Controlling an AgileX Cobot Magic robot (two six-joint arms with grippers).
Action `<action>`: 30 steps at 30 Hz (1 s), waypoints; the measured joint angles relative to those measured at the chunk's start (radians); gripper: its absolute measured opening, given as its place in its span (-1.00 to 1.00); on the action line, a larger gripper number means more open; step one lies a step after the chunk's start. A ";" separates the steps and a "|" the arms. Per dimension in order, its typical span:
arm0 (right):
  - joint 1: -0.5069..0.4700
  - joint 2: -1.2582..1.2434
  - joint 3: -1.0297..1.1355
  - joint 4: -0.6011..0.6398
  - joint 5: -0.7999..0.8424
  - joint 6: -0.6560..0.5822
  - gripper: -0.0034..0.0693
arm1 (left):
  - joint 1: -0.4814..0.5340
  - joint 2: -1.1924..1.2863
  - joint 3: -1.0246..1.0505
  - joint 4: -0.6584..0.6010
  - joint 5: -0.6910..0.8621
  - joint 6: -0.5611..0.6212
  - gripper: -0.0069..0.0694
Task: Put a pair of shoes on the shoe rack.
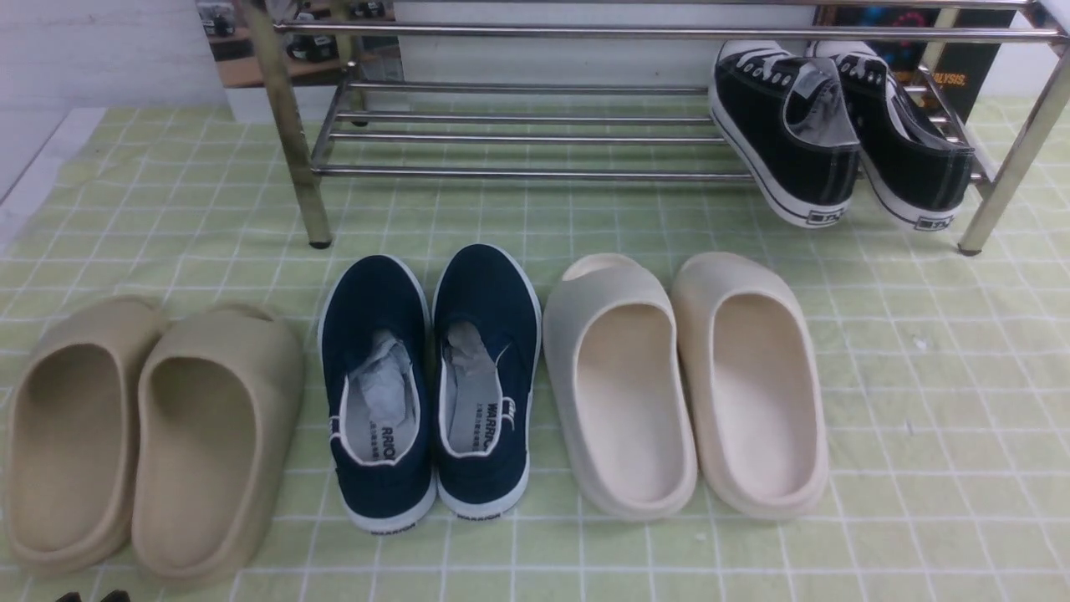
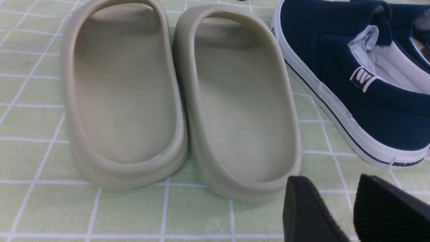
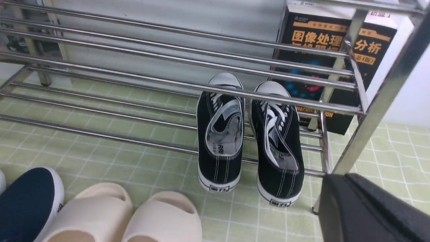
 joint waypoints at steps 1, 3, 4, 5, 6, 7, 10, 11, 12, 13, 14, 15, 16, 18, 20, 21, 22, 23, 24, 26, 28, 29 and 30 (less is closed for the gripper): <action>0.000 -0.094 0.126 0.001 -0.099 0.000 -0.92 | 0.000 0.000 0.000 0.000 0.000 0.000 -0.19; 0.000 -0.170 0.279 0.003 -0.208 0.000 -0.92 | 0.000 0.000 0.000 0.000 0.000 0.000 -0.19; 0.000 -0.272 0.451 0.008 -0.325 0.000 -0.92 | 0.000 0.000 0.000 0.000 0.000 0.000 -0.19; 0.000 -0.351 0.565 0.010 -0.446 0.000 -0.92 | 0.000 0.000 0.000 0.000 0.000 0.000 -0.19; 0.000 -0.363 0.609 0.011 -0.485 0.000 -0.92 | 0.000 0.000 0.000 0.000 0.000 0.000 -0.19; 0.000 -0.451 0.763 0.014 -0.613 0.000 -0.92 | 0.000 0.000 0.000 0.000 0.000 0.000 -0.19; 0.000 -0.558 0.931 0.013 -0.774 0.000 -0.91 | 0.000 0.000 0.000 0.000 0.000 0.000 -0.19; 0.000 -0.593 0.968 0.013 -0.809 0.000 -0.91 | 0.000 0.000 0.000 0.000 0.000 0.000 -0.19; 0.000 -0.631 0.998 0.012 -0.829 0.000 -0.91 | 0.000 0.000 0.000 0.000 0.000 0.000 -0.19; 0.000 -0.654 1.011 0.010 -0.834 0.000 -0.91 | 0.000 0.000 0.000 0.000 0.000 0.000 -0.19; 0.000 -0.681 1.021 0.010 -0.841 0.000 -0.91 | 0.000 0.000 0.000 0.000 0.000 0.000 -0.19; 0.000 -0.711 1.029 0.010 -0.846 0.000 -0.91 | 0.000 0.000 0.000 0.000 0.000 0.000 -0.19; 0.000 -0.732 1.032 0.008 -0.847 0.000 -0.91 | 0.000 0.000 0.000 0.000 0.000 0.000 -0.19; 0.000 -0.765 1.032 0.007 -0.842 0.000 -0.90 | 0.000 0.000 0.000 0.000 0.000 0.000 -0.19; 0.000 -0.776 1.032 0.007 -0.842 0.000 -0.90 | 0.000 0.000 0.000 0.000 0.000 0.000 -0.19; 0.000 -0.783 1.032 0.007 -0.840 0.000 -0.90 | 0.000 0.000 0.000 0.000 0.000 0.000 -0.19; 0.000 -0.784 1.032 0.006 -0.839 0.000 -0.90 | 0.000 0.000 0.000 0.000 0.000 0.000 -0.19; 0.000 -0.784 1.032 0.006 -0.837 0.000 -0.90 | 0.000 0.000 0.000 0.000 0.000 0.000 -0.19; 0.000 -0.784 1.032 0.004 -0.834 0.000 -0.89 | 0.000 0.000 0.000 0.000 0.000 0.000 -0.19; 0.000 -0.784 1.032 0.003 -0.823 -0.002 -0.89 | 0.000 0.000 0.000 0.000 0.000 0.000 -0.19; 0.000 -0.792 1.032 0.004 -0.769 -0.014 -0.89 | 0.000 0.000 0.000 0.000 0.000 0.000 -0.19; -0.002 -0.814 1.032 0.005 -0.696 -0.018 -0.89 | 0.000 0.000 0.000 0.000 0.000 0.000 -0.19; -0.005 -0.828 1.032 0.005 -0.673 -0.018 -0.89 | 0.000 0.000 0.000 0.000 0.000 0.000 -0.19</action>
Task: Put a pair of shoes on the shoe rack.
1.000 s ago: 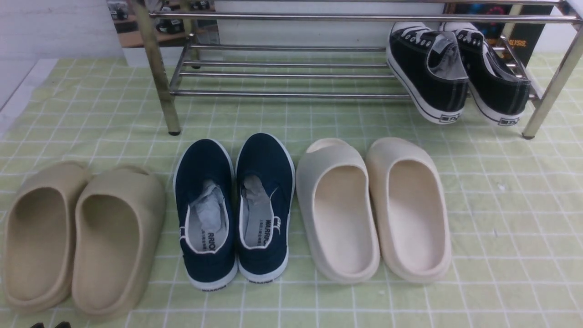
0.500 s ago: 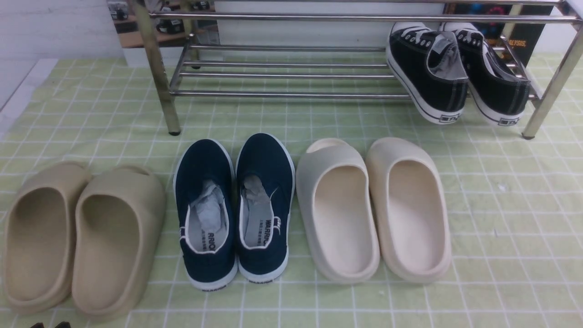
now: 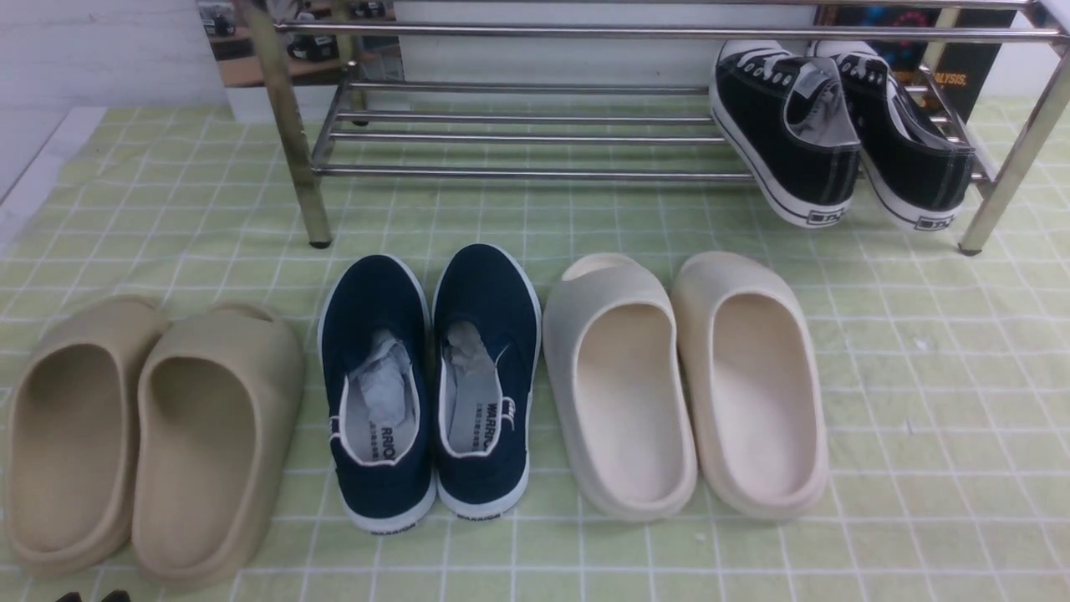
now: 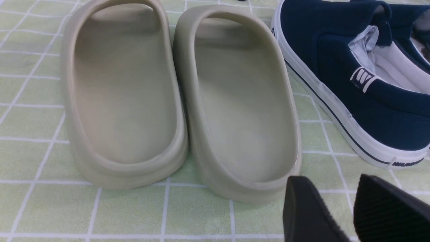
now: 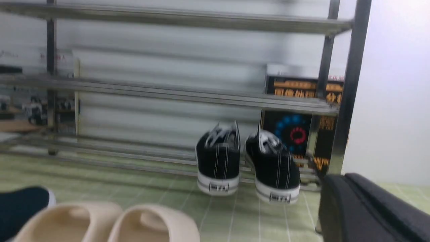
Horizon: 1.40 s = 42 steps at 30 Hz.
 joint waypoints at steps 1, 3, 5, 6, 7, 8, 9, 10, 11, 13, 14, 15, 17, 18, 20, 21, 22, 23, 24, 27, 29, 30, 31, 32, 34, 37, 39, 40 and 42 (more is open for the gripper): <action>-0.013 -0.031 0.000 -0.006 0.104 0.000 -0.89 | 0.000 0.000 0.000 0.000 0.000 0.000 -0.19; -0.024 -0.041 0.000 -0.013 0.176 -0.001 -0.89 | 0.000 0.000 0.000 0.000 0.000 0.000 -0.19; -0.049 -0.044 0.000 -0.034 0.311 -0.002 -0.89 | 0.000 -0.001 0.000 0.000 0.000 0.000 -0.19; -0.059 -0.044 0.000 -0.037 0.368 -0.002 -0.89 | 0.000 -0.001 0.000 0.000 0.000 0.000 -0.19; -0.068 -0.044 0.000 -0.037 0.423 -0.002 -0.89 | 0.000 -0.001 0.000 0.000 0.000 0.000 -0.19; -0.070 -0.044 0.000 -0.037 0.434 -0.002 -0.89 | 0.000 -0.001 0.000 0.000 0.000 0.000 -0.19; -0.078 -0.044 0.000 -0.030 0.519 0.005 -0.89 | 0.000 -0.001 0.000 0.000 0.000 0.000 -0.19; -0.082 -0.044 -0.003 -0.025 0.532 0.013 -0.89 | 0.000 -0.001 0.000 0.000 0.000 0.000 -0.19; -0.083 -0.044 -0.005 -0.024 0.540 0.019 -0.89 | 0.000 -0.001 0.000 0.000 0.000 0.000 -0.19; -0.083 -0.044 -0.006 -0.023 0.547 0.027 -0.89 | 0.000 -0.001 0.000 0.000 0.000 0.000 -0.19; -0.083 -0.044 -0.007 -0.023 0.549 0.042 -0.89 | 0.000 -0.001 0.000 0.000 0.000 0.000 -0.19; -0.083 -0.044 -0.007 -0.023 0.550 0.053 -0.89 | 0.000 -0.001 0.000 0.000 0.000 0.000 -0.19; -0.083 -0.044 -0.007 -0.023 0.551 0.080 -0.89 | 0.000 -0.001 0.000 0.000 0.000 0.000 -0.19; -0.083 -0.044 -0.008 -0.023 0.556 0.123 -0.89 | 0.000 -0.001 0.000 0.000 0.000 0.000 -0.19; -0.083 -0.044 -0.010 -0.023 0.565 0.185 -0.89 | 0.000 -0.001 0.000 0.000 0.000 0.000 -0.19; -0.083 -0.044 -0.010 -0.023 0.567 0.215 -0.89 | 0.000 -0.001 0.000 0.000 0.000 0.000 -0.19; -0.083 -0.044 -0.010 -0.025 0.568 0.237 -0.89 | 0.000 -0.001 0.000 0.000 0.000 0.000 -0.19; -0.083 -0.044 -0.010 -0.028 0.568 0.250 -0.89 | 0.000 -0.001 0.000 0.000 0.000 0.000 -0.19; -0.083 -0.044 -0.010 -0.030 0.568 0.252 -0.89 | 0.000 -0.001 0.000 0.000 0.000 0.000 -0.19; -0.083 -0.044 -0.010 -0.037 0.568 0.263 -0.89 | 0.000 -0.001 0.000 0.000 0.000 0.000 -0.19; -0.083 -0.044 -0.010 -0.037 0.568 0.266 -0.89 | 0.000 -0.001 0.000 0.000 0.000 0.000 -0.19; -0.083 -0.044 -0.010 -0.037 0.568 0.266 -0.89 | 0.000 -0.001 0.000 0.000 0.000 0.000 -0.19; -0.083 -0.044 -0.010 -0.037 0.568 0.265 -0.89 | 0.000 -0.001 0.000 0.000 0.000 0.000 -0.19; -0.083 -0.044 -0.010 -0.037 0.568 0.260 -0.89 | 0.000 -0.001 0.000 0.000 0.000 0.000 -0.19; -0.083 -0.044 -0.010 -0.036 0.567 0.241 -0.89 | 0.000 -0.001 0.000 0.000 0.000 0.000 -0.19; -0.083 -0.044 -0.010 -0.033 0.564 0.205 -0.89 | 0.000 -0.001 0.000 0.000 0.000 0.000 -0.19; -0.083 -0.044 -0.010 -0.033 0.564 0.190 -0.89 | 0.000 -0.001 0.000 0.000 0.000 0.000 -0.19; -0.083 -0.044 -0.010 -0.033 0.564 0.185 -0.89 | 0.000 -0.001 0.000 0.000 0.000 0.000 -0.19; -0.083 -0.044 -0.010 -0.033 0.563 0.179 -0.89 | 0.000 -0.001 0.000 0.000 0.000 0.000 -0.19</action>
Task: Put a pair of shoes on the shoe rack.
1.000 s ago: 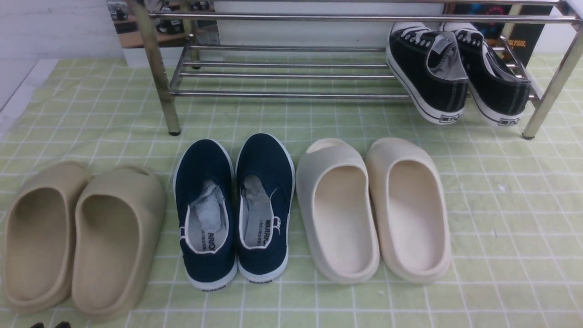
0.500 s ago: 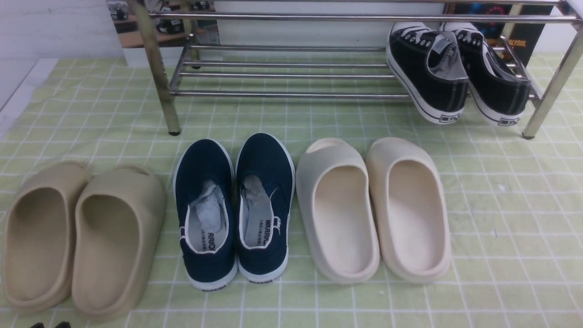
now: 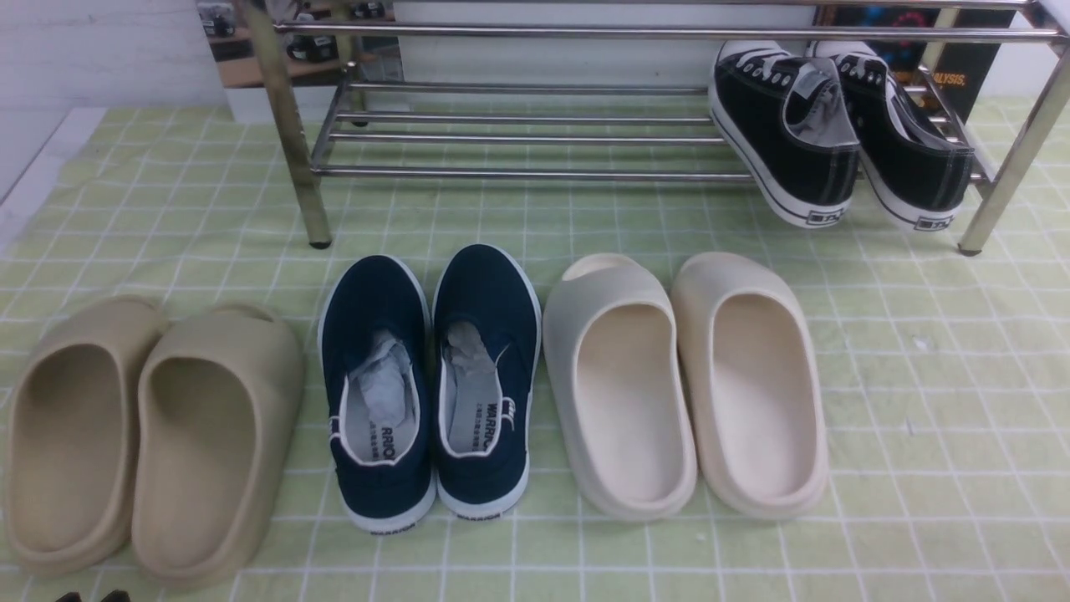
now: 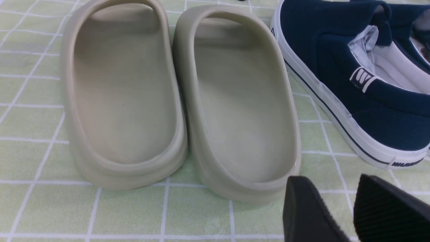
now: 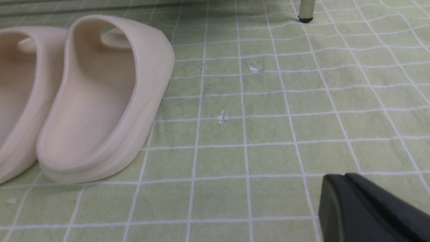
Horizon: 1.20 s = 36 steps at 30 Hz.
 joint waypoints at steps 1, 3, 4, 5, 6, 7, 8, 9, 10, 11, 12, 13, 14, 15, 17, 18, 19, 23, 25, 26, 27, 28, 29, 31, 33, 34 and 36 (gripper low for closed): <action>0.000 0.000 0.000 -0.002 -0.001 -0.002 -0.89 | 0.000 0.000 0.000 0.000 0.000 0.000 -0.19; 0.000 0.000 0.000 -0.003 -0.001 -0.010 -0.89 | 0.000 0.000 0.000 0.000 0.000 0.000 -0.19; 0.000 0.000 0.000 -0.003 -0.001 -0.015 -0.89 | 0.000 0.000 0.000 0.000 0.000 0.000 -0.19; 0.000 0.000 0.000 -0.003 -0.001 -0.026 -0.89 | 0.000 0.000 0.000 0.000 0.000 0.000 -0.19; 0.000 0.000 0.000 -0.003 -0.001 -0.026 -0.89 | 0.000 0.000 0.000 0.000 0.000 0.000 -0.19; 0.000 0.000 0.000 -0.003 -0.001 -0.026 -0.89 | 0.000 0.000 0.000 0.000 0.000 0.000 -0.19; 0.000 0.000 0.000 -0.003 -0.001 -0.026 -0.89 | 0.000 0.000 0.000 0.000 0.000 0.000 -0.19; 0.000 0.000 0.000 -0.003 -0.001 -0.026 -0.89 | 0.000 0.000 0.000 0.000 0.000 0.000 -0.19; 0.000 0.000 0.000 -0.004 -0.001 -0.028 -0.89 | 0.000 0.000 0.000 0.000 0.000 0.000 -0.19; 0.000 0.000 0.000 -0.004 -0.001 -0.028 -0.89 | 0.000 0.000 0.000 0.000 0.000 0.000 -0.19; 0.000 0.000 0.000 -0.004 -0.001 -0.029 -0.89 | 0.000 0.000 0.000 0.000 0.000 0.000 -0.19; 0.000 0.000 0.000 -0.004 -0.001 -0.029 -0.89 | 0.000 0.000 0.000 0.000 0.000 0.000 -0.19; 0.000 0.000 0.000 -0.004 -0.001 -0.029 -0.89 | 0.000 0.000 0.000 0.000 0.000 0.000 -0.19; 0.000 0.000 0.000 -0.004 -0.001 -0.029 -0.89 | 0.000 0.000 0.000 0.000 0.000 0.000 -0.19; 0.000 0.000 0.000 -0.004 -0.001 -0.029 -0.89 | 0.000 0.000 0.000 0.000 0.000 0.000 -0.19; 0.000 0.000 0.000 -0.004 -0.001 -0.029 -0.89 | 0.000 0.000 0.000 0.000 0.000 0.000 -0.19; 0.000 0.000 0.000 -0.005 -0.001 -0.029 -0.89 | 0.000 0.000 0.000 0.000 0.000 0.000 -0.19; 0.000 0.000 0.000 -0.005 -0.001 -0.029 -0.89 | 0.000 0.000 0.000 0.000 0.000 0.000 -0.19; 0.000 0.000 0.000 -0.005 -0.001 -0.029 -0.88 | 0.000 0.000 0.000 0.000 0.000 0.000 -0.19; 0.000 0.000 0.000 -0.005 -0.001 -0.029 -0.88 | 0.000 0.000 0.000 0.000 0.000 0.000 -0.19; 0.000 0.000 0.000 -0.005 -0.001 -0.029 -0.88 | 0.000 0.000 0.000 0.000 0.000 0.000 -0.19; 0.000 0.000 0.000 -0.005 -0.001 -0.029 -0.87 | 0.000 0.000 0.000 0.000 0.000 0.000 -0.19; 0.000 0.000 0.000 -0.005 -0.001 -0.029 -0.87 | 0.000 0.000 0.000 0.000 0.000 0.000 -0.19; 0.000 0.000 0.000 -0.008 -0.001 -0.029 -0.87 | 0.000 0.000 0.000 0.000 0.000 0.000 -0.19; 0.000 0.000 0.000 -0.008 -0.001 -0.029 -0.87 | 0.000 0.000 0.000 0.000 0.000 0.000 -0.19; 0.000 0.000 0.000 -0.008 -0.001 -0.029 -0.86 | 0.000 0.000 0.000 0.000 0.000 0.000 -0.19; 0.000 0.000 0.000 -0.008 -0.001 -0.029 -0.86 | 0.000 0.000 0.000 0.000 0.000 0.000 -0.19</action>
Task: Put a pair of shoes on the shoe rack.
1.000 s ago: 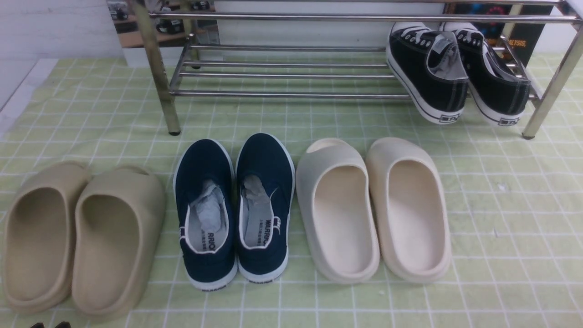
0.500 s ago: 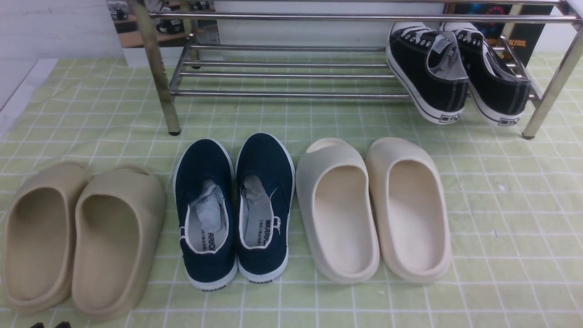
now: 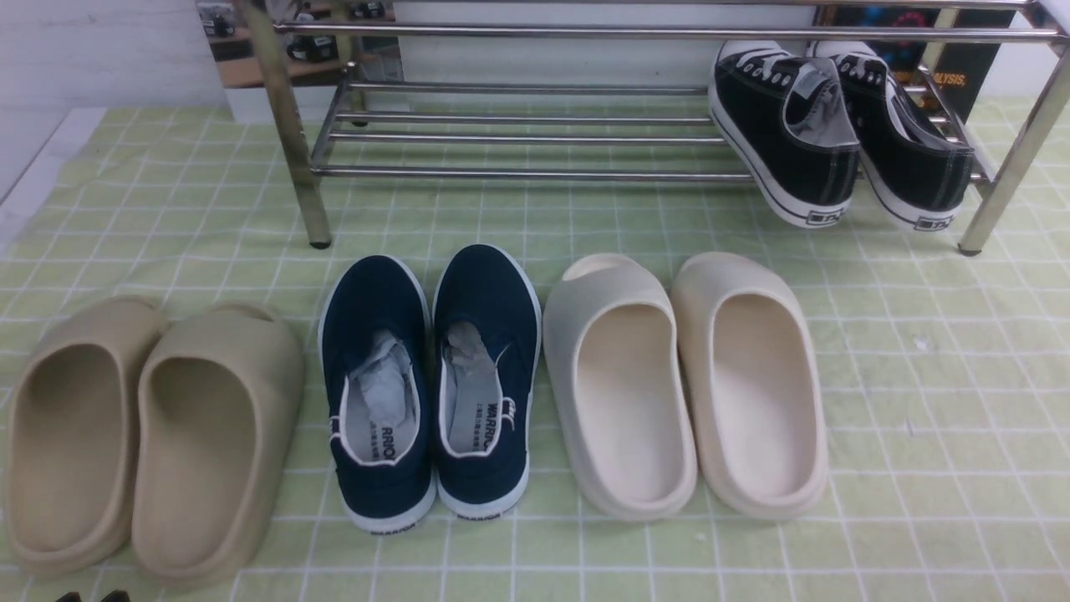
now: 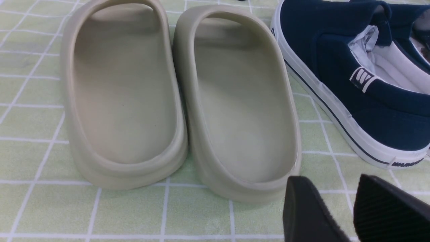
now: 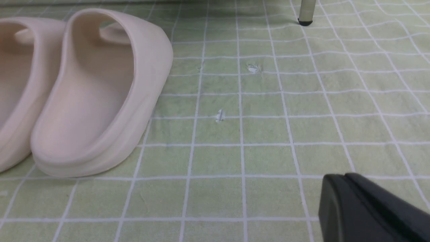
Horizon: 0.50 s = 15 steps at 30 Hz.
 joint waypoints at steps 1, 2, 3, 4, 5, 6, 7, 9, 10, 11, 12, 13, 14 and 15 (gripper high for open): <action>0.000 0.000 0.000 0.000 0.000 0.000 -0.86 | 0.000 0.000 0.000 0.000 0.000 0.000 -0.19; 0.000 0.000 0.000 0.000 0.000 0.000 -0.86 | 0.000 0.000 0.000 0.000 0.000 0.000 -0.19; 0.000 0.000 0.000 0.000 0.000 0.000 -0.85 | 0.000 0.000 0.000 0.000 0.000 0.000 -0.19; 0.000 0.000 0.000 0.000 0.000 0.000 -0.85 | 0.000 0.000 0.000 0.000 0.000 0.000 -0.19; 0.000 0.000 0.000 0.000 0.000 0.000 -0.85 | 0.000 0.000 0.000 0.000 0.000 0.000 -0.19; 0.000 0.000 0.000 0.000 0.000 0.000 -0.85 | 0.000 0.000 0.000 0.000 0.000 0.000 -0.19; 0.000 0.000 0.000 0.000 0.000 0.000 -0.85 | 0.000 0.000 0.000 0.000 0.000 0.000 -0.19; 0.000 0.000 0.000 0.000 0.000 0.000 -0.84 | 0.000 0.000 0.000 0.000 0.000 0.000 -0.19; 0.000 0.000 0.000 0.000 0.000 0.000 -0.84 | 0.000 0.000 0.000 0.000 0.000 0.000 -0.19; 0.000 0.000 0.000 0.000 0.000 0.000 -0.84 | 0.000 0.000 0.000 0.000 0.000 0.000 -0.19; 0.000 0.000 0.000 0.000 0.000 0.000 -0.84 | 0.000 0.000 0.000 0.000 0.000 0.000 -0.19; 0.000 0.000 0.000 0.000 0.000 0.000 -0.83 | 0.000 0.000 0.000 0.000 0.000 0.000 -0.19; 0.000 0.000 0.000 0.000 0.000 0.000 -0.83 | 0.000 0.000 0.000 0.000 0.000 0.000 -0.19; 0.000 0.000 0.000 0.000 0.000 0.000 -0.83 | 0.000 0.000 0.000 0.000 0.000 0.000 -0.19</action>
